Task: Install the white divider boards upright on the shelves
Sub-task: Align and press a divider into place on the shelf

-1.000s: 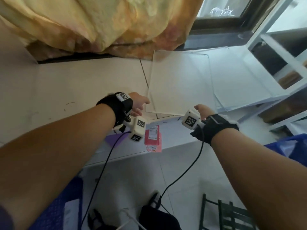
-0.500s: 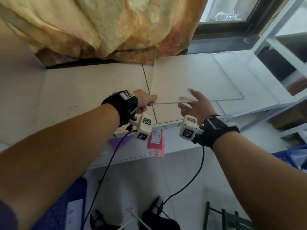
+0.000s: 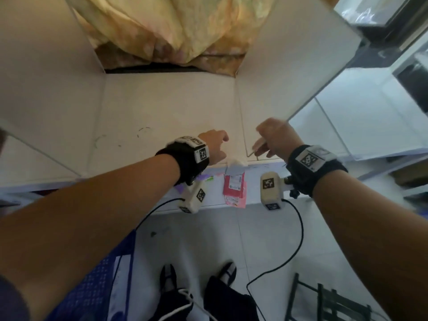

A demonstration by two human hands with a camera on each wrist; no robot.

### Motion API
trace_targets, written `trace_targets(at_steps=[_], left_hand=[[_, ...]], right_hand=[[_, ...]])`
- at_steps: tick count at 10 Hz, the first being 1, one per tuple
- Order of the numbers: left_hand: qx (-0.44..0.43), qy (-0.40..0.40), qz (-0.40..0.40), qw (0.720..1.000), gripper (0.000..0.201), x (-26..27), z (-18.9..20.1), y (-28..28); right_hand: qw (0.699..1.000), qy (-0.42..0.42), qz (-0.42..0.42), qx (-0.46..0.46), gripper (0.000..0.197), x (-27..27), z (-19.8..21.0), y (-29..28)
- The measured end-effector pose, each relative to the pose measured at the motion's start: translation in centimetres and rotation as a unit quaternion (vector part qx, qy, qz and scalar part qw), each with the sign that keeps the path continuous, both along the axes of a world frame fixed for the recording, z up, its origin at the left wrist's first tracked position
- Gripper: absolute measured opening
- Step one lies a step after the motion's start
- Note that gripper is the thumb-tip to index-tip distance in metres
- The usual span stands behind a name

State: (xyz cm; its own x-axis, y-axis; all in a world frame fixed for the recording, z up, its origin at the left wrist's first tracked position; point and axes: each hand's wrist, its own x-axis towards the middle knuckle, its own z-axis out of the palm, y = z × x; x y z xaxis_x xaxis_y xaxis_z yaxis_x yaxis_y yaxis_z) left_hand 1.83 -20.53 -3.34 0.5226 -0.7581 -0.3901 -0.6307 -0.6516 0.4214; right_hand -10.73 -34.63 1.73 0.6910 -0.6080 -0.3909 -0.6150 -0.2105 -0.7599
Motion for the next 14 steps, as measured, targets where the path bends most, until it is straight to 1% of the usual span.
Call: trace_targets(at_steps=[1,2,3,4,5,6,7,8,9,10,11,12,13,14], left_hand=[[0.012,-0.024,-0.062,0.998,0.072,-0.8,-1.5,0.4],[0.002,-0.027,-0.073,0.997,0.087,-1.5,-2.2,0.3],[-0.004,-0.040,-0.074,0.996,0.093,-2.0,-2.8,0.0],[0.006,-0.045,-0.079,0.996,0.089,-2.2,-4.1,-0.3],[0.015,-0.067,-0.081,0.994,0.089,-2.6,-5.2,-0.4],[0.000,-0.086,-0.073,0.994,0.087,-3.1,-5.7,-0.4],[-0.020,-0.085,-0.056,0.995,0.086,-3.2,-5.4,-0.7],[-0.045,-0.072,-0.038,0.996,0.073,-3.1,-5.1,-1.1],[-0.055,-0.065,-0.019,0.996,0.061,-3.0,-5.2,-1.5],[-0.056,-0.078,-0.022,0.995,0.055,-3.1,-6.0,-1.9],[-0.058,-0.102,-0.029,0.993,0.061,-3.0,-6.9,-2.1],[-0.067,-0.118,-0.034,0.990,0.067,-3.0,-7.5,-1.9],[-0.085,-0.113,-0.033,0.989,0.077,-2.8,-7.4,-1.7],[-0.083,-0.097,-0.036,0.991,0.100,-2.6,-7.2,-1.8]], right_hand=[[1.000,-0.004,-0.018,-0.013,0.030,0.0,-2.0,1.1],[0.999,-0.012,-0.041,-0.007,0.033,0.5,-3.1,1.6],[0.999,-0.001,-0.051,-0.010,0.037,0.9,-3.5,1.9],[0.997,0.024,-0.048,-0.056,0.039,1.0,-4.5,1.9],[0.996,0.007,-0.036,-0.083,0.060,0.9,-5.0,1.6],[0.995,0.030,-0.017,-0.094,0.059,1.5,-4.4,2.0],[0.994,0.002,0.001,-0.107,0.030,2.2,-4.3,2.1],[0.994,0.005,-0.017,-0.109,0.026,2.4,-4.2,2.3],[0.985,0.057,0.033,-0.162,0.027,2.2,-4.3,2.3],[0.965,0.103,0.081,-0.226,0.032,1.6,-3.9,2.7],[0.950,0.141,0.134,-0.244,0.025,1.7,-3.4,2.7],[0.941,0.178,0.158,-0.238,0.020,1.9,-3.3,2.2],[0.930,0.198,0.194,-0.243,0.011,1.9,-3.6,1.9],[0.945,0.201,0.166,-0.199,0.029,1.4,-3.2,2.4]])
